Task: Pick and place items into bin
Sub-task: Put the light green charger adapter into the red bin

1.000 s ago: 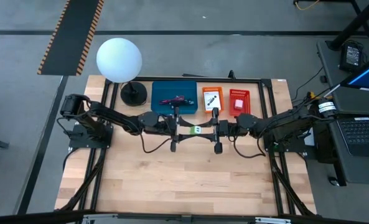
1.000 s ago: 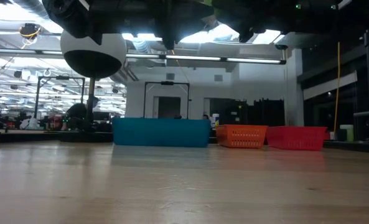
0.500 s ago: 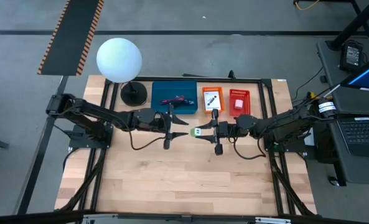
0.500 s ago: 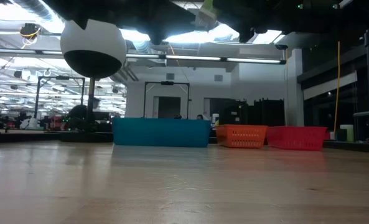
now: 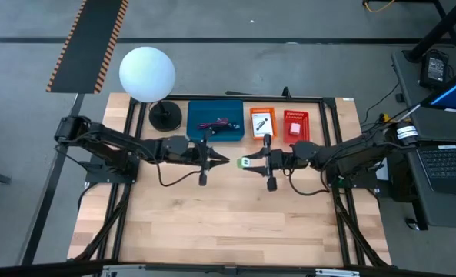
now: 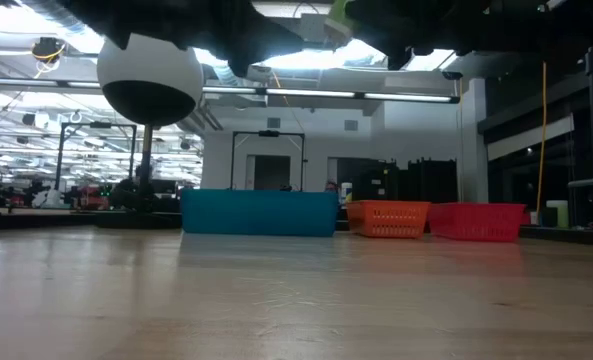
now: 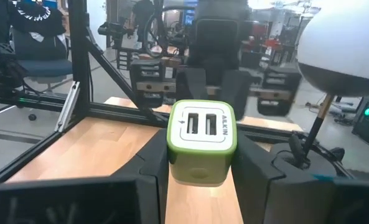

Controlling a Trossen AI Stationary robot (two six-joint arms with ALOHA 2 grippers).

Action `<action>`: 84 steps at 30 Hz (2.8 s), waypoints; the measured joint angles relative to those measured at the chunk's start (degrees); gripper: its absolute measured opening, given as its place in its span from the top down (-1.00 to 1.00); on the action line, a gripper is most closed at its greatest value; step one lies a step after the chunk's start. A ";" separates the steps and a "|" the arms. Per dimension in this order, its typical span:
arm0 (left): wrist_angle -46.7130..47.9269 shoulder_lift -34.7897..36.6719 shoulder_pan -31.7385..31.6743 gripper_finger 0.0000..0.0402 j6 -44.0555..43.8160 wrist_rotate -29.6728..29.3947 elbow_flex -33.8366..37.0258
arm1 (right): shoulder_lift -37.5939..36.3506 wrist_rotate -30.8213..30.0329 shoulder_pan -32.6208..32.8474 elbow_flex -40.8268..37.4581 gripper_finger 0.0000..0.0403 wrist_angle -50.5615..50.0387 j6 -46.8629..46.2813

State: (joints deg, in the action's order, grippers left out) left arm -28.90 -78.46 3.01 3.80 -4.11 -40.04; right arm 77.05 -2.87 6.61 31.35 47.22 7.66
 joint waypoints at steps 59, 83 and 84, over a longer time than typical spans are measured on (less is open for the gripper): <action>4.74 12.79 0.32 0.99 -5.77 0.08 10.57 | -29.96 -43.78 0.45 -0.02 0.45 -83.86 -58.49; 3.90 12.79 0.32 0.98 -2.56 0.08 10.57 | -29.94 -22.39 -19.55 9.12 0.45 -92.26 -47.35; 3.82 12.79 0.32 0.98 -2.56 0.08 10.57 | -29.94 -22.40 -20.44 9.98 0.45 -93.62 -46.64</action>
State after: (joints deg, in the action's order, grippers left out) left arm -25.08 -65.67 3.33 1.23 -4.03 -29.47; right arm 47.11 -25.28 -13.82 41.34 -46.40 -38.98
